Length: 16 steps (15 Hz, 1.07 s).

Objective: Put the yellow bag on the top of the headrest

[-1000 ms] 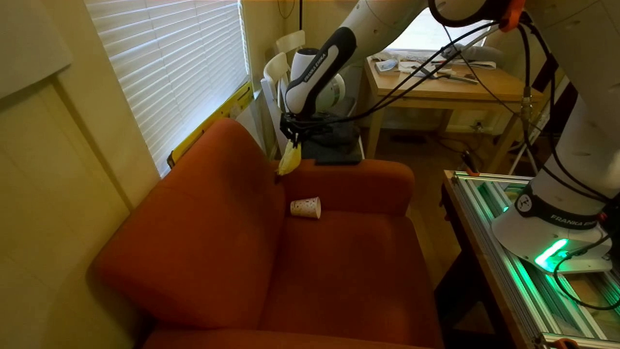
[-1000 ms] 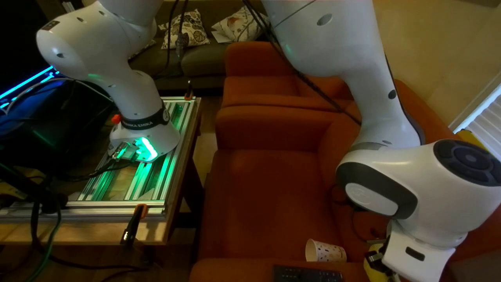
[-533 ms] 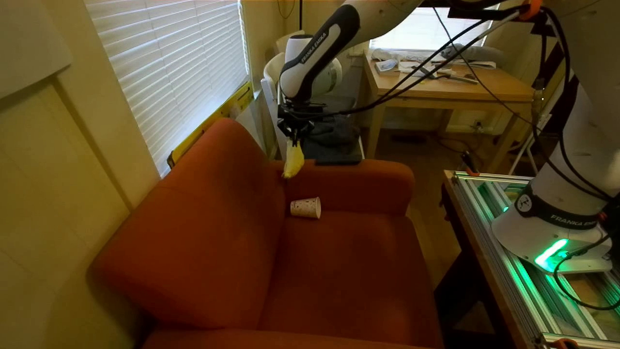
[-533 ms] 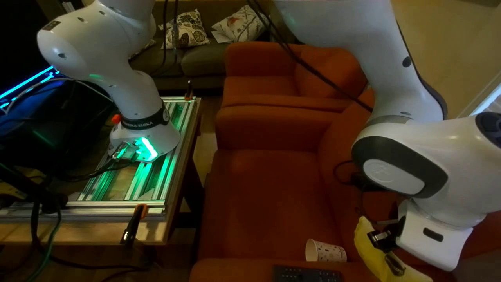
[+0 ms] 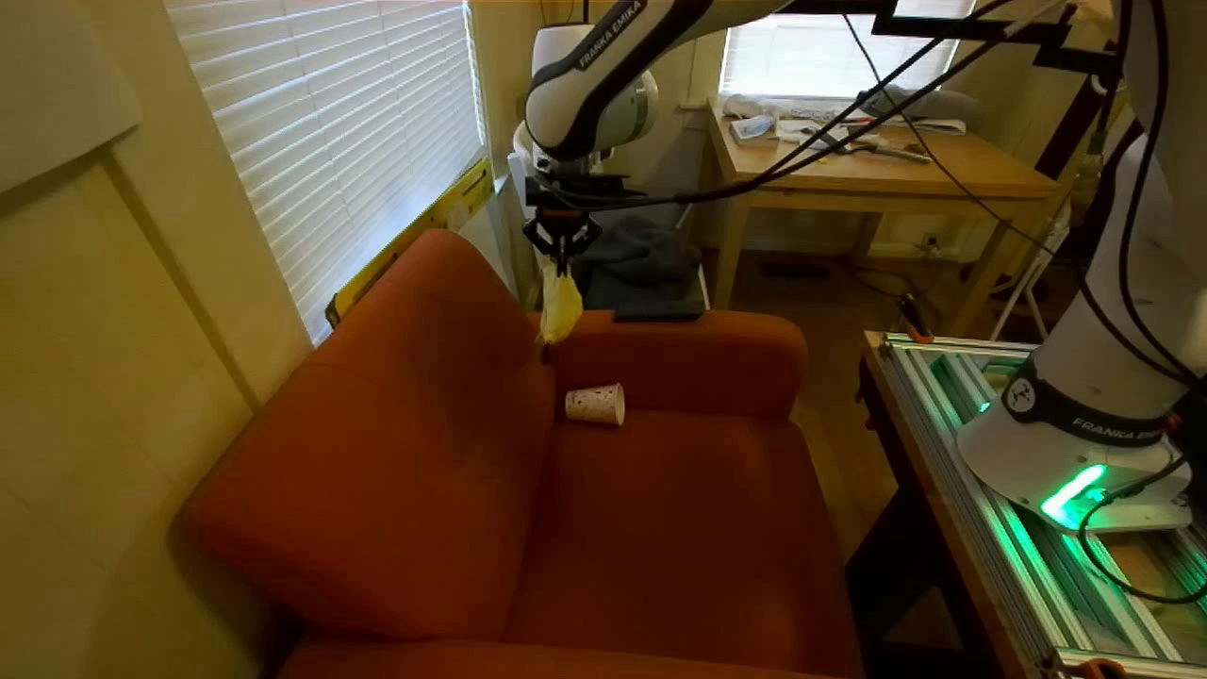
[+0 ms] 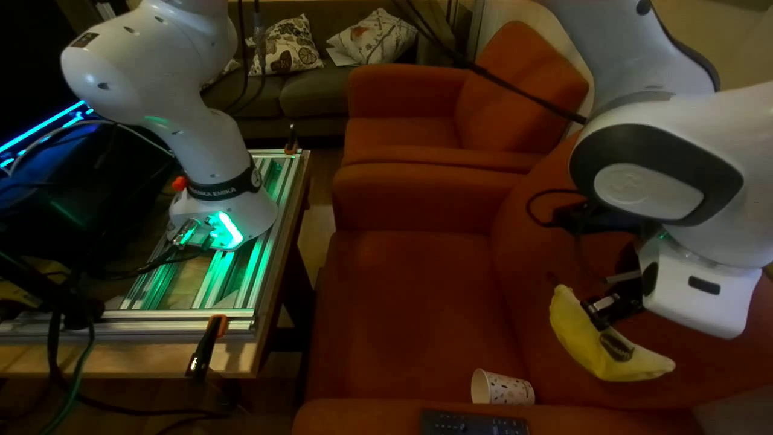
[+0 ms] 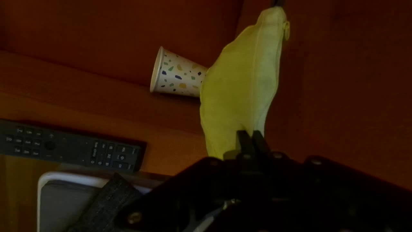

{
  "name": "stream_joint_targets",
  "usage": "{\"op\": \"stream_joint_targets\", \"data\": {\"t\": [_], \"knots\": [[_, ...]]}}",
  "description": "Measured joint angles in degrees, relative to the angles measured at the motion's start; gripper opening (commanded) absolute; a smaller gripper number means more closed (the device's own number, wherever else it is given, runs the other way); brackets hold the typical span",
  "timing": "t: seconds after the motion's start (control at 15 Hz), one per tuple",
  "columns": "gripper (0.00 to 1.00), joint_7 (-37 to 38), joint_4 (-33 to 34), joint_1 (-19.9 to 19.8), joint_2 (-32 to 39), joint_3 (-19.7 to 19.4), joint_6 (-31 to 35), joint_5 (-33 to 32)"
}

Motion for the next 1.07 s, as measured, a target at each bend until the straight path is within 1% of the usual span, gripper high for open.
{"op": "stream_joint_targets", "data": {"t": [0.27,0.47,0.73,1.07], "knots": [[0.03,-0.21,-0.49,2.51,-4.45,0.17,-6.37,-0.05],[0.03,-0.21,-0.47,4.12,-7.3,0.55,-9.77,-0.08],[0.03,-0.02,-0.14,5.94,-9.86,1.57,-10.86,-0.08],[0.03,1.58,1.48,7.44,-10.43,3.69,-10.85,0.0]]}}
